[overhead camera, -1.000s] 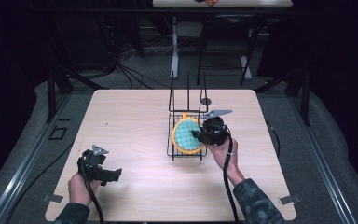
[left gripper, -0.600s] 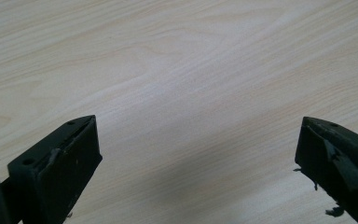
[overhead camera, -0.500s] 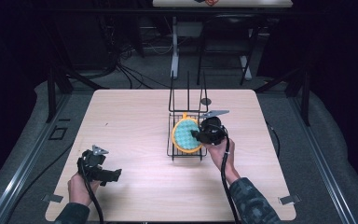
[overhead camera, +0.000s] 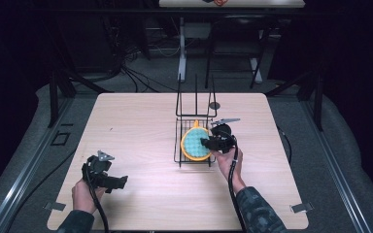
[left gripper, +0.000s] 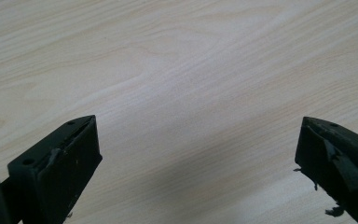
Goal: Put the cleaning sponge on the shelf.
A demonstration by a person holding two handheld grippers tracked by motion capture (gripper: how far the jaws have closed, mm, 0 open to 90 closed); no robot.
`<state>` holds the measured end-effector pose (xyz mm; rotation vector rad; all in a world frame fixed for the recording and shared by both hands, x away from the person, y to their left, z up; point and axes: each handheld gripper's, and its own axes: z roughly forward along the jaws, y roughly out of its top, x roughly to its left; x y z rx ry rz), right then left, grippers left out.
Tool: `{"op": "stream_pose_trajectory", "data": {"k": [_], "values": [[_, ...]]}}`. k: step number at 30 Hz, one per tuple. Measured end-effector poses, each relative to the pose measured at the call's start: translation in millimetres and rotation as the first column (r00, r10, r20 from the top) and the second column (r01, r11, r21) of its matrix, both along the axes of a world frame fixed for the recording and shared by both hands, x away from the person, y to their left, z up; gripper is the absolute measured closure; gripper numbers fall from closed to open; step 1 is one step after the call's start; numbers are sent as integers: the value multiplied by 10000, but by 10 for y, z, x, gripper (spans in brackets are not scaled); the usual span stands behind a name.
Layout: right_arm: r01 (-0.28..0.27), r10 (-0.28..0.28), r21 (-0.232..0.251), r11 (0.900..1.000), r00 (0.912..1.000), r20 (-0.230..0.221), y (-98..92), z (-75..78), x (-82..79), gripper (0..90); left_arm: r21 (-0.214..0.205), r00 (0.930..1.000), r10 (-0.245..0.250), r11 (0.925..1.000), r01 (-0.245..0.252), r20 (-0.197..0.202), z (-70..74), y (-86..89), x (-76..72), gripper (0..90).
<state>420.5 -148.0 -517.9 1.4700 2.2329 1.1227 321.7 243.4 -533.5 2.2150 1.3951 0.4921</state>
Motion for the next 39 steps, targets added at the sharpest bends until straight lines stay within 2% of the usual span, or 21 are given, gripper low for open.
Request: {"op": "stream_pose_trajectory", "data": {"k": [8, 13, 14, 16, 18, 23, 26, 28, 30, 32, 33, 36, 37, 39], "values": [[516, -500, 613, 9968, 9984, -277, -19, -73, 60, 668, 47, 10000, -18, 10000, 18, -22, 1, -9, -3, 1], [487, -482, 344, 9982, 9987, -134, -12, -70, 74, 602, 5, 10000, -5, 10000, 5, 27, 3, -3, 1, 1], [516, -515, 170, 9985, 9987, -27, -16, -47, 75, 521, -5, 10000, -25, 10000, 25, -64, -8, -12, 12, 0], [487, -487, 119, 9987, 9988, 16, -19, -40, 76, 501, 18, 10000, -59, 10000, 59, -51, -10, -19, 12, 1], [414, -414, 14, 9991, 9991, 2, -30, -15, 59, 436, 1, 10000, -71, 10000, 71, 5, 1, -27, 7, 0], [267, -266, -20, 9996, 9993, 246, -74, 100, -25, 323, 21, 9999, -124, 9999, 124, 22, 2, -27, 5, 0], [68, -63, -139, 9999, 9992, 400, -97, 153, -62, 303, -109, 9999, -114, 9999, 116, 110, 13, -24, -1, 1], [-303, 310, -229, 9993, 9989, 340, -138, 235, -100, 292, -232, 9998, -189, 9995, 192, 117, 8, -34, 7, 1], [-504, 515, -233, 9985, 9974, 500, -236, 322, -169, 248, -162, 9996, -276, 9995, 278, 102, 1, -53, 0, 0], [-546, 556, -240, 9982, 9975, 433, -258, 342, -189, 233, -144, 9995, -310, 9994, 312, 107, 6, -61, -4, 0], [-628, 649, -456, 9970, 9968, 456, -326, 401, -246, 202, -112, 9993, -346, 9993, 347, 131, 7, -66, 0, 0], [-703, 727, -526, 9961, 9963, 451, -377, 447, -315, 166, -114, 9993, -349, 9993, 350, 111, 4, -68, -5, 0], [-802, 840, -738, 9940, 9952, 493, -426, 494, -405, 141, -106, 9991, -407, 9991, 408, 95, 1, -70, -5, 0], [-931, 979, -904, 9915, 9939, 504, -479, 544, -479, 127, -63, 9992, -387, 9992, 388, 137, -9, -78, -4, 0]]}}
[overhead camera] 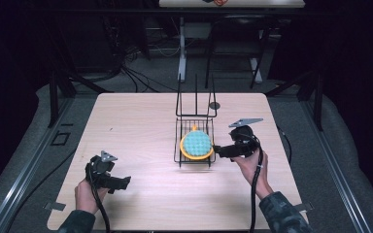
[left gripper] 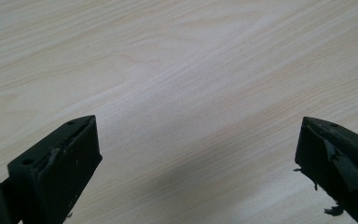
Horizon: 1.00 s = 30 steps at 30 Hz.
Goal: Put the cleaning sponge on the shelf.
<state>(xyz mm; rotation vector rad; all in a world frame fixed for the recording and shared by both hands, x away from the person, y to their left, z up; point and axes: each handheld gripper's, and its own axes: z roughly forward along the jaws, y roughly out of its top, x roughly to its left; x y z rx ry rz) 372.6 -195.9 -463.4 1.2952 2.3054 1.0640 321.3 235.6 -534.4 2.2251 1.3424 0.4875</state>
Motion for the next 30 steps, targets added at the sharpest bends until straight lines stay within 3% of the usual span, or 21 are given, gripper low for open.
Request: {"op": "stream_pose_trajectory", "data": {"k": [4, 5, 9, 16, 18, 19, 21, 24, 25, 28, 30], "values": [[5, -4, -66, 10000, 10000, 93, -82, 78, -136, 92, -39, 10000, 3, 10000, -3, -17, 12, -1, -16, 0], [-57, 64, -232, 9997, 9996, 270, -149, 119, -234, 77, 13, 10000, 38, 10000, -38, 49, 6, -4, -11, 0], [11, -6, -163, 9999, 9995, 325, -254, 121, -335, 63, 44, 10000, 20, 10000, -19, -82, -6, -4, -13, 0], [421, -422, -160, 9990, 9991, -53, -566, -56, -583, 26, 17, 10000, -70, 10000, 70, -66, -12, -9, -24, 0], [417, -418, -200, 9989, 9991, -35, -601, -83, -609, 21, 10, 9999, -85, 10000, 85, -83, -18, -12, -13, 0], [567, -562, -197, 9982, 9981, 261, -672, -130, -668, 32, -11, 9999, -30, 10000, 30, -107, -21, -15, -15, 0], [601, -594, -189, 9980, 9976, 365, -694, -140, -679, 33, 12, 9999, -80, 10000, 80, -124, -21, -13, -13, 0], [786, -786, -174, 9968, 9969, 4, -792, -236, -703, 24, -77, 9998, 45, 10000, -47, -214, -33, 20, -17, 0], [840, -856, -482, 9953, 9958, -330, -824, -325, -727, 22, -81, 9995, 37, 10000, -40, -324, -51, 37, 0, 0], [963, -1018, -914, 9911, 9932, -570, -896, -408, -740, 12, -303, 9995, 26, 9995, -36, -324, -64, 39, 23, 0], [1119, -1176, -871, 9899, 9911, -628, -948, -435, -733, 9, -316, 9995, 3, 9995, -13, -327, -65, 22, 27, 0]]}}
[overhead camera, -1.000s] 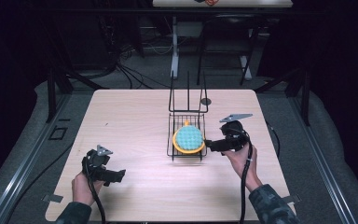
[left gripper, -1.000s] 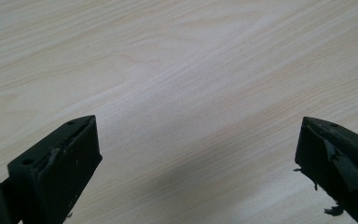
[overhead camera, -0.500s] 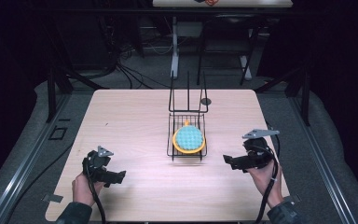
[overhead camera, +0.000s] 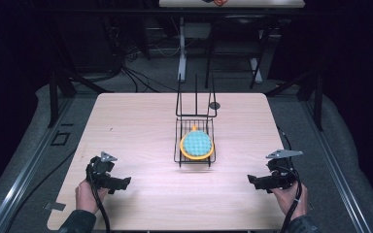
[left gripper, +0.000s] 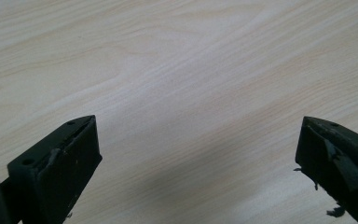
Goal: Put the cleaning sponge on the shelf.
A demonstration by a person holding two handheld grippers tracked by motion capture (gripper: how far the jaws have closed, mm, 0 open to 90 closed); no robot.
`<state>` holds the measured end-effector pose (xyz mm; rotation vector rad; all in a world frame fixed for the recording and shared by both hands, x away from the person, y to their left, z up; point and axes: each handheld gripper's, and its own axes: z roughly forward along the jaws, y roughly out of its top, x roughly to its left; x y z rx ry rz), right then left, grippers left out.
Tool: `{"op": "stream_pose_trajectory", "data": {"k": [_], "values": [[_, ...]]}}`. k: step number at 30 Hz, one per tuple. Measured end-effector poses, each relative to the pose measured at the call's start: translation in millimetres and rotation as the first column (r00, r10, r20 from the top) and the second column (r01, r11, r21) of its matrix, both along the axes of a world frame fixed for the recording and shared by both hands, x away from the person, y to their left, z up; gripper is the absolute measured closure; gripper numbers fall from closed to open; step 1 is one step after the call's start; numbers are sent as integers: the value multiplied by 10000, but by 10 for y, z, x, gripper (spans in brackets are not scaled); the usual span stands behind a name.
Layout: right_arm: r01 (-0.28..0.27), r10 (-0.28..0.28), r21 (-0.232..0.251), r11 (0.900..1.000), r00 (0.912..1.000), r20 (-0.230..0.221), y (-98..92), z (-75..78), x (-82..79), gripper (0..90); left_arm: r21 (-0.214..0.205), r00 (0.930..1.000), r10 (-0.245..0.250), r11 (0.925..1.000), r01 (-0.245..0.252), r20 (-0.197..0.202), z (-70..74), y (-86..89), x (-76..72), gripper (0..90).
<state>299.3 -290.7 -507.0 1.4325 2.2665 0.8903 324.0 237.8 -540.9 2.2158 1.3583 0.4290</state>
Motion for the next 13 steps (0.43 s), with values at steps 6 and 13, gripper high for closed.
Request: {"op": "stream_pose_trajectory", "data": {"k": [6, 13], "values": [[55, -60, -139, 9999, 9993, -379, -25, -108, 43, 4, 108, 9998, -161, 9998, 162, -86, -15, -26, -3, 0], [40, -47, -200, 9998, 9994, -331, -49, -113, 56, 2, -187, 9995, 27, 9998, -33, -329, -56, 21, 1, 0]]}}
